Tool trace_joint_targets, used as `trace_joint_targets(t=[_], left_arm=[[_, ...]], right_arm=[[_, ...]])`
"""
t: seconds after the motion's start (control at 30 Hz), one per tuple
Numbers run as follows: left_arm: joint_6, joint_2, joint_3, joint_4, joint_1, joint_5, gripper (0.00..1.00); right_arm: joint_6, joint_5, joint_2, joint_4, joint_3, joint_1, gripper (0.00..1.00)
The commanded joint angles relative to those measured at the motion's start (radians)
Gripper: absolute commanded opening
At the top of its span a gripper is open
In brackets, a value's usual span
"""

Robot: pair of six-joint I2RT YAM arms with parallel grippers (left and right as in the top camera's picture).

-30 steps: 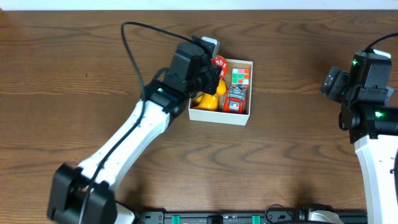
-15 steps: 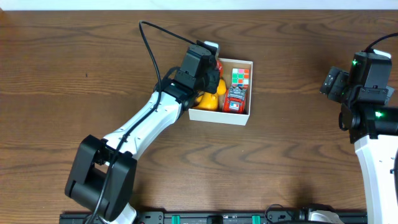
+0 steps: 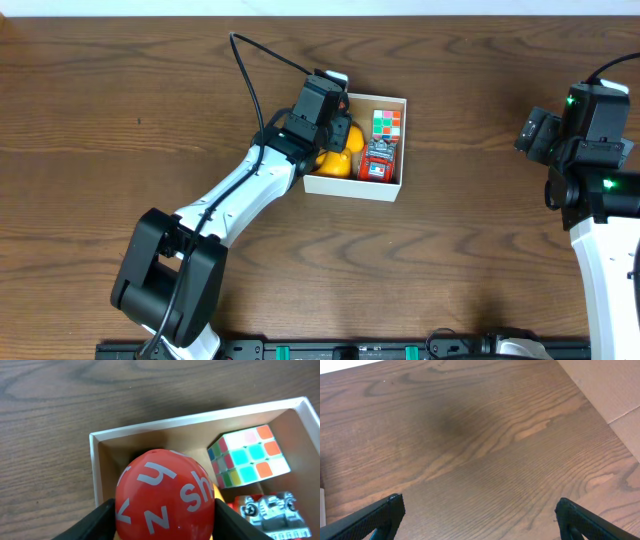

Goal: Pack container
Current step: 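Carry the red ball into the white box and lower it inside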

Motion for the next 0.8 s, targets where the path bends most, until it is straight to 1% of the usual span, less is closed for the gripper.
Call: trace_joint_targets(t=[0.0,0.13,0.23,0.33,0.47,0.67,0.7,0.73,0.77], left_arm=[[0.006,0.008,0.008,0.002,0.002,-0.024,0.62],[0.006,0.008,0.008,0.002,0.002,-0.024,0.69],[0.006,0.008,0.008,0.002,0.002,-0.024,0.72],[0.006,0.008,0.008,0.002,0.002,-0.024,0.78],[0.006,0.004,0.008,0.002,0.002,-0.024,0.8],[0.021,-0.036,0.008,0.027,0.002,-0.024,0.8],[0.021,-0.042,0.008,0.033,0.002,-0.024,0.78],[0.021,-0.049,0.008,0.041,0.002,-0.024,0.62],[0.021,-0.053,0.008,0.052,0.002,-0.024,0.4]], right_arm=[[0.016,0.006,-0.001,-0.001,0.002,-0.005,0.99],[0.016,0.006,-0.001,-0.002,0.002,-0.005,0.99],[0.016,0.006,-0.001,-0.002,0.002,-0.005,0.99],[0.016,0.006,-0.001,-0.001,0.002,-0.005,0.99],[0.016,0.006,-0.001,-0.002,0.002,-0.005,0.99],[0.016,0.006,-0.001,-0.002,0.002,-0.005,0.99],[0.016,0.006,-0.001,-0.002,0.002,-0.005,0.99],[0.016,0.006,-0.001,-0.001,0.002,-0.005,0.99],[0.016,0.006,-0.001,-0.002,0.002,-0.005,0.99]])
